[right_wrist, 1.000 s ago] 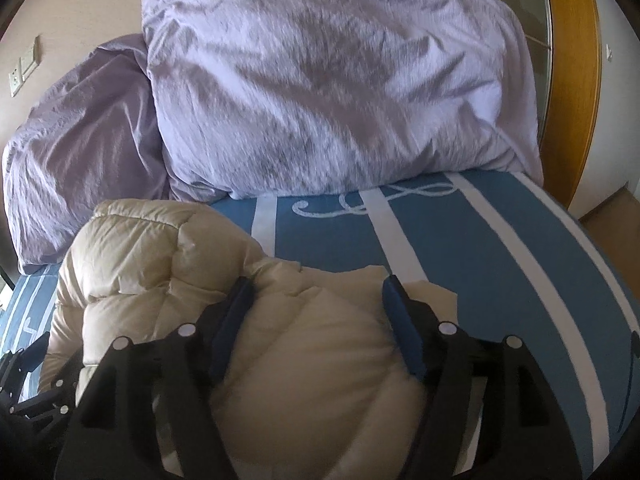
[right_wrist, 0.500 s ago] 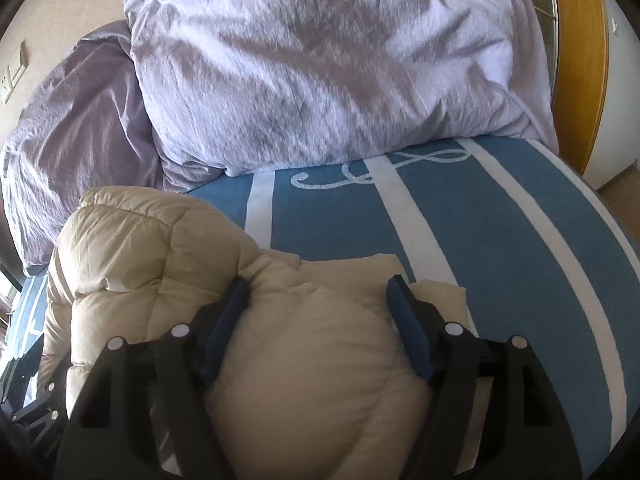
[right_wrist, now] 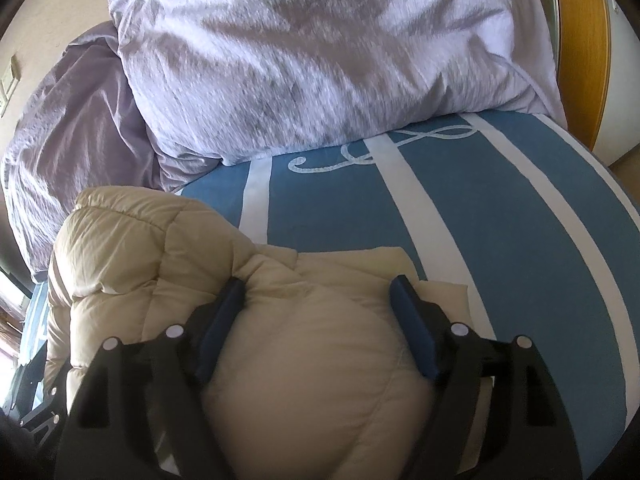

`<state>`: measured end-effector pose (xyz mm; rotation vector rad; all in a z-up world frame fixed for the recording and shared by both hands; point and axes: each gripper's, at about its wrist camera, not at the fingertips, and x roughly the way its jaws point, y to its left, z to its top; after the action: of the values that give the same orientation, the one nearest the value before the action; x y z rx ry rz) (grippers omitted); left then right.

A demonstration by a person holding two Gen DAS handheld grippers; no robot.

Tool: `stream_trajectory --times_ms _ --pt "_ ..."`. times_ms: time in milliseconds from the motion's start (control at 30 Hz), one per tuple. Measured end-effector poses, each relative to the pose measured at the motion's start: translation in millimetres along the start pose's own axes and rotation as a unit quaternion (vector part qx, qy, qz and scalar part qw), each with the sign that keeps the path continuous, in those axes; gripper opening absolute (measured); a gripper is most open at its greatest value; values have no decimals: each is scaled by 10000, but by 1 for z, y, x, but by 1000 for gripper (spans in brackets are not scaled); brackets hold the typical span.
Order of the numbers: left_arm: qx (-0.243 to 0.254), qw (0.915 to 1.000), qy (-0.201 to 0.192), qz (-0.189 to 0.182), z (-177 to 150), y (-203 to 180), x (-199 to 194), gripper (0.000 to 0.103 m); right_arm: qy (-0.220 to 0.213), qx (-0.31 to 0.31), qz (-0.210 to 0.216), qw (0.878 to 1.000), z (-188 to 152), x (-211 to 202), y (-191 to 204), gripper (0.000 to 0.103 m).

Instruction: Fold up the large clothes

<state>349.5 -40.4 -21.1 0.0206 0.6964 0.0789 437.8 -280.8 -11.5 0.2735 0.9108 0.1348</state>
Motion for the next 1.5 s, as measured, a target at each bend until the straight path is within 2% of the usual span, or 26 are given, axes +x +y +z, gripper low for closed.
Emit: stream_trajectory --times_ms 300,500,600,800,867,933,1200,1400,1500 --pt "-161 9998 -21 -131 -1 6 0 84 59 36 -25 10000 0 3 1 77" --pt "-413 9986 204 -243 11 19 -7 84 89 56 -47 9999 1 4 1 77" --pt "-343 9993 125 -85 23 19 -15 84 102 60 -34 9999 1 5 0 77" --pt "118 9981 -304 528 50 6 -18 85 114 134 32 9998 3 4 -3 78" --pt "269 9963 -291 768 51 1 -9 87 112 160 60 9998 4 4 -4 78" --pt "372 9957 -12 852 44 -3 10 87 109 171 77 9998 5 3 -4 78" --pt "88 9978 118 652 32 2 31 88 92 243 134 9996 3 3 -6 78" --pt "-404 9982 391 226 29 19 42 92 90 254 128 9996 3 4 -5 80" --pt "-713 9957 580 -64 27 33 33 92 169 298 173 9993 4 1 -8 82"
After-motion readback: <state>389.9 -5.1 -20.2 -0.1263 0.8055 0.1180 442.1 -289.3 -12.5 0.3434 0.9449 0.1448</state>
